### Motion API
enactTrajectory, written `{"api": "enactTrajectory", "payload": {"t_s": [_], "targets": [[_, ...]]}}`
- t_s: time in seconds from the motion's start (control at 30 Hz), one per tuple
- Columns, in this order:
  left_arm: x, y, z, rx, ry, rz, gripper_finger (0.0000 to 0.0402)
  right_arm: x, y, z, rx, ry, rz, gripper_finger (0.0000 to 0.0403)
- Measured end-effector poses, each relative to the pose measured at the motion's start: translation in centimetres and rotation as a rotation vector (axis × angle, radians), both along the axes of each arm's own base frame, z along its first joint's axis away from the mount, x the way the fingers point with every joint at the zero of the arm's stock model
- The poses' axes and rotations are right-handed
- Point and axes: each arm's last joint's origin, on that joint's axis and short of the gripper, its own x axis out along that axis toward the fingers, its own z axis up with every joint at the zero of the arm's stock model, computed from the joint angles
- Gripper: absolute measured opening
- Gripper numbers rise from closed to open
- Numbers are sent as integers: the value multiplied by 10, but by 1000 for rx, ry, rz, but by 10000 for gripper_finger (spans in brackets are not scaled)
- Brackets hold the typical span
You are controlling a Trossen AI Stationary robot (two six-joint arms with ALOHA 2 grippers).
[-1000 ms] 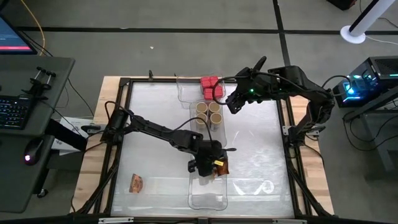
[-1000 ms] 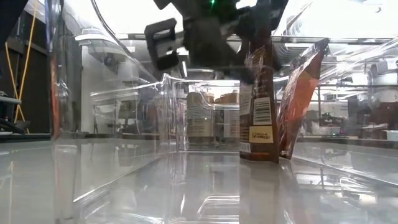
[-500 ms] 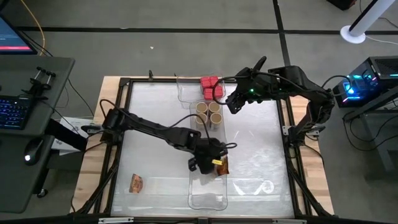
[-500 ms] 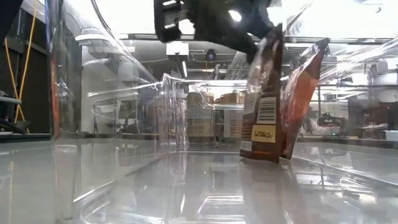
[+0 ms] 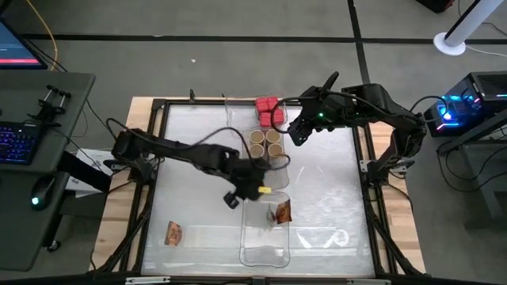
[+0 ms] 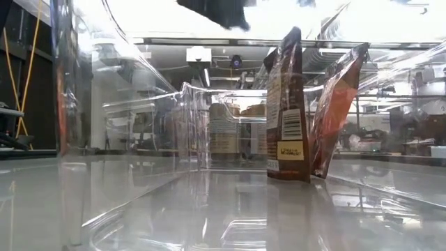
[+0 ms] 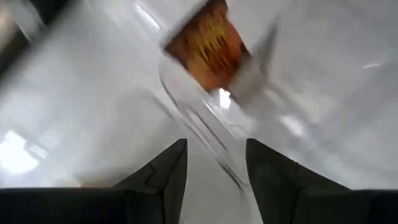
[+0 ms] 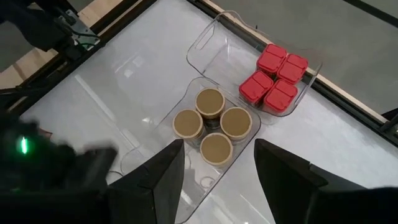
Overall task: Sort spices by type
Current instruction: Put the orange seasoning pack into the bottom transparent bin
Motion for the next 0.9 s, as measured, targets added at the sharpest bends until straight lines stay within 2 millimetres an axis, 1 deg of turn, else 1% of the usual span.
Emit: {"api": "enactTrajectory", "payload": {"t_s": [0.1,0.2,0.27,0.37,0.43,0.53,0.63,0.73,0.83,0.9], "targets": [[-16,17,10,-123,91,127,150,0,0,0,-12,7,17,191],[-32,30,13,-277,193,233,150,0,0,0,-20,8,29,191],[-46,36,13,-417,257,262,150,1,0,0,-19,7,29,191],[-73,36,11,-600,321,274,150,1,2,0,8,7,53,191],[-94,29,4,-664,346,299,148,1,5,0,19,9,69,191],[-127,13,-7,-747,378,371,147,1,9,0,16,13,90,191],[-158,-10,-14,-843,371,419,147,0,13,-1,15,19,107,191],[-185,-33,-19,-917,338,434,147,0,17,-1,5,32,134,191],[-207,-46,-18,-879,313,395,147,0,18,-1,-7,38,156,191],[-218,-50,-19,-813,325,362,147,0,18,-1,-10,39,159,191]]}}
